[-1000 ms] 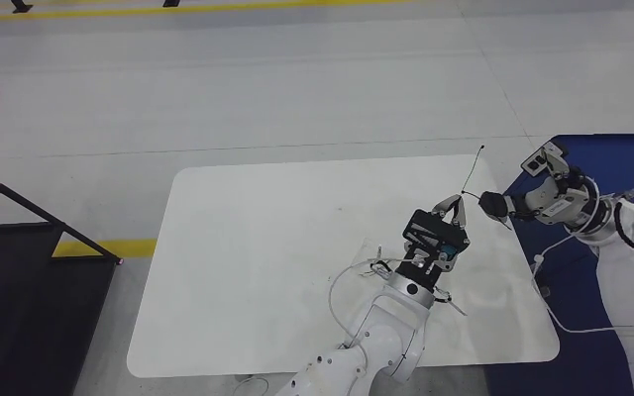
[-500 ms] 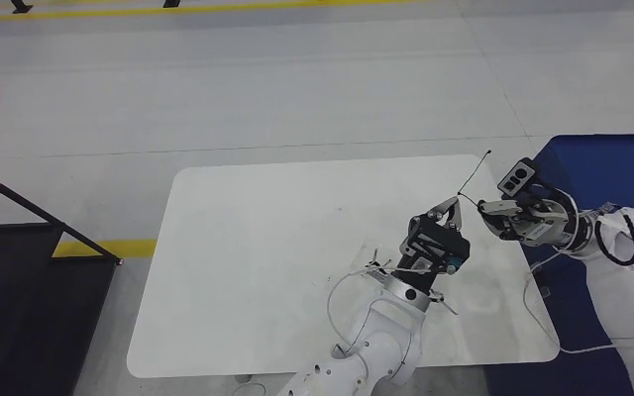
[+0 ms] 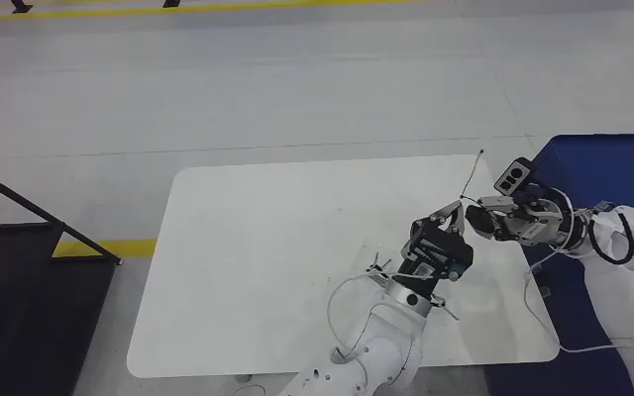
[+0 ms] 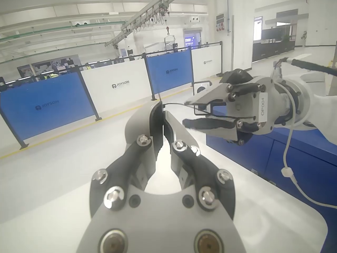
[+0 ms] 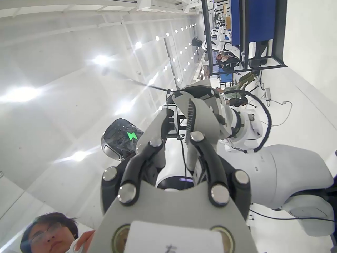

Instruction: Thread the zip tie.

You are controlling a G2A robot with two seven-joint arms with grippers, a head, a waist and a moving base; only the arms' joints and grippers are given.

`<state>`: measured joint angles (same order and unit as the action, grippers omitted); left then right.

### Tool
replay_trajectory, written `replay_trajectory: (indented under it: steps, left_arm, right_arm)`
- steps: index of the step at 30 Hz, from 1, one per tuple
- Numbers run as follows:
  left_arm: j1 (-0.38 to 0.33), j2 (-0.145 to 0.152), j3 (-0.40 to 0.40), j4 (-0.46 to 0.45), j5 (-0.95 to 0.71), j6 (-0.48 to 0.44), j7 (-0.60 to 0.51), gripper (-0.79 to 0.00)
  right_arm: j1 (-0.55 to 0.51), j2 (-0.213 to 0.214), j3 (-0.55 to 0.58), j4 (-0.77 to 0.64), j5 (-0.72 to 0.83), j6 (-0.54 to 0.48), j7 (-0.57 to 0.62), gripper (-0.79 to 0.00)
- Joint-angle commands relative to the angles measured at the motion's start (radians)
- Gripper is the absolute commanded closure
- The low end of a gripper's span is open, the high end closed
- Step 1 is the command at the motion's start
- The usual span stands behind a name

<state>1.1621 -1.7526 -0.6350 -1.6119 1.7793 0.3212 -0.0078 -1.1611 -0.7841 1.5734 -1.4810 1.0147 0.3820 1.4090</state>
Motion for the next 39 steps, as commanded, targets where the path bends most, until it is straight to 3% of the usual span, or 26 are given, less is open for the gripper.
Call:
replay_trajectory:
  steps: [1,5,6,8,17,32,36,39]
  left_arm:
    - [0.002,0.000,-0.004,0.000,0.008,0.002,-0.001,0.000]
    - [0.003,0.000,-0.005,0.008,0.055,0.001,-0.006,0.000]
    - [0.003,0.001,-0.003,0.010,0.065,-0.002,-0.006,0.000]
    - [0.003,0.001,0.000,0.017,0.091,-0.010,-0.012,0.000]
    - [0.003,0.002,0.006,0.015,0.074,-0.033,-0.008,0.000]
    - [-0.001,0.003,0.022,0.026,0.098,-0.021,-0.012,0.000]
    - [-0.004,0.002,0.027,0.030,0.102,-0.012,-0.012,0.000]
    - [-0.007,0.002,0.032,0.034,0.112,-0.008,-0.017,0.000]
  right_arm:
    - [0.005,0.000,0.000,0.005,0.009,0.003,0.001,-0.369]
    - [0.012,-0.001,-0.002,0.009,0.017,0.007,-0.001,-0.326]
    - [0.013,-0.001,-0.002,0.009,0.018,0.008,-0.001,-0.240]
    - [0.013,-0.001,-0.004,0.007,0.020,0.009,-0.003,-0.188]
    - [0.018,-0.002,-0.004,0.009,0.025,0.010,-0.018,-0.194]
    - [0.012,0.002,-0.001,0.008,0.005,0.013,-0.002,-0.065]
    - [0.010,0.002,0.000,0.009,0.002,0.012,0.003,0.000]
    - [0.008,0.003,0.000,0.010,0.002,0.012,0.008,0.000]
